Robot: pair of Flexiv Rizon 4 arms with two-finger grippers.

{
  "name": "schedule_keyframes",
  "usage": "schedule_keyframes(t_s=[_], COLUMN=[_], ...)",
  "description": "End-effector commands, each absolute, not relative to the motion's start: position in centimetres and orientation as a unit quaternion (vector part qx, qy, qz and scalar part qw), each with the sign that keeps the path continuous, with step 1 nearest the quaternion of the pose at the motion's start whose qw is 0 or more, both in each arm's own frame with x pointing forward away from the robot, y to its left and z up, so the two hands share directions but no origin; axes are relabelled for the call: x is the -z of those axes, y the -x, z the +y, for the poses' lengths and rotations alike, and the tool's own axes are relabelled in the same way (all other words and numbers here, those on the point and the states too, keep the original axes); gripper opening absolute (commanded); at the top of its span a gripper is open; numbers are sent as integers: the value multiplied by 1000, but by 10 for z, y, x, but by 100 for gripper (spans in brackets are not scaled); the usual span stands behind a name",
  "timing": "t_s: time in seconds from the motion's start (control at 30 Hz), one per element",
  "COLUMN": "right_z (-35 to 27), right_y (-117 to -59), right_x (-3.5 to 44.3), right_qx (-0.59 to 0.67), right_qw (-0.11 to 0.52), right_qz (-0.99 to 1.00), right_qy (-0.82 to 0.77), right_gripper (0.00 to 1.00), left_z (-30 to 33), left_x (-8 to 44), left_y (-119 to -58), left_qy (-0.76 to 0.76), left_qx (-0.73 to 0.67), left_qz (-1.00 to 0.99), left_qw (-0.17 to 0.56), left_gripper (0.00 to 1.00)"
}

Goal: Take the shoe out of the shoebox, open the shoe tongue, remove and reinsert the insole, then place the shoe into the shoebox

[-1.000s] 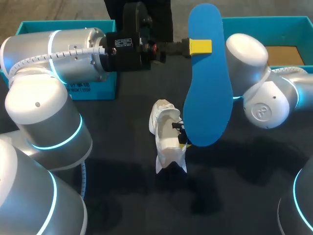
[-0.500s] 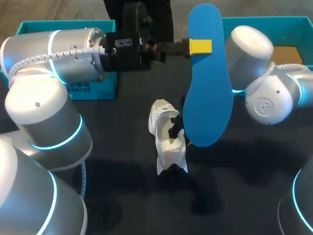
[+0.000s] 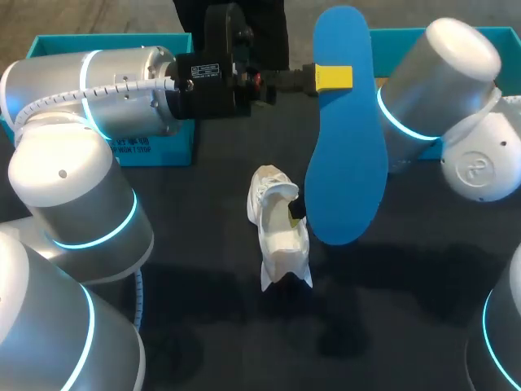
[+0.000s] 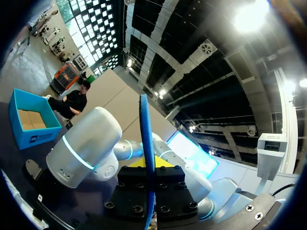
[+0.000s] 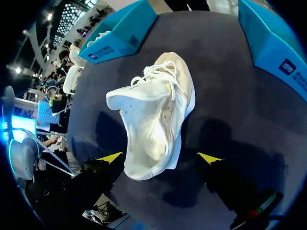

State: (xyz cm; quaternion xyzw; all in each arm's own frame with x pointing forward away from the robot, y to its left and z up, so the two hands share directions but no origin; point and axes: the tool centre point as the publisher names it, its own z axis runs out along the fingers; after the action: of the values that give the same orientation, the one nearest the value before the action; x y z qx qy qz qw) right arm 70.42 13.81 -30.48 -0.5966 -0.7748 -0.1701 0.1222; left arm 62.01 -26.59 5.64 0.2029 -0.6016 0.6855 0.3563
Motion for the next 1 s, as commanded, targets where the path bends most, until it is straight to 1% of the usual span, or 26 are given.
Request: schedule_keyframes(t_s=[0.03,0.33,0.67,0.77,0.87,1.0], right_z=[136,136,121,118,116,117], right_y=[-703,-703,-713,-716,-718,-719], right_x=[304,304,283,275,265,250], right_qx=[171,171,248,274,300,325], right_qw=[122,122,176,199,235,261], right_qz=[-775,-775,-748,-739,-728,-722], right_qy=[597,597,590,582,569,552], right_gripper=[100,100,100,100,100,100], left_z=[-266,-266,-266,-266,-266,-266], left_x=[-55,-55,-55,-55,-55,-55], left_y=[-619,-619,-619,-619,-619,-619], left_qy=[-204,-204,-204,-204,-204,-204], left_qx=[-686,-686,-686,-686,-686,-686], left_qz=[-601,-601,-601,-601,-601,-601], left_qw=[355,355,355,355,355,355], left_gripper=[0,0,0,0,0,0])
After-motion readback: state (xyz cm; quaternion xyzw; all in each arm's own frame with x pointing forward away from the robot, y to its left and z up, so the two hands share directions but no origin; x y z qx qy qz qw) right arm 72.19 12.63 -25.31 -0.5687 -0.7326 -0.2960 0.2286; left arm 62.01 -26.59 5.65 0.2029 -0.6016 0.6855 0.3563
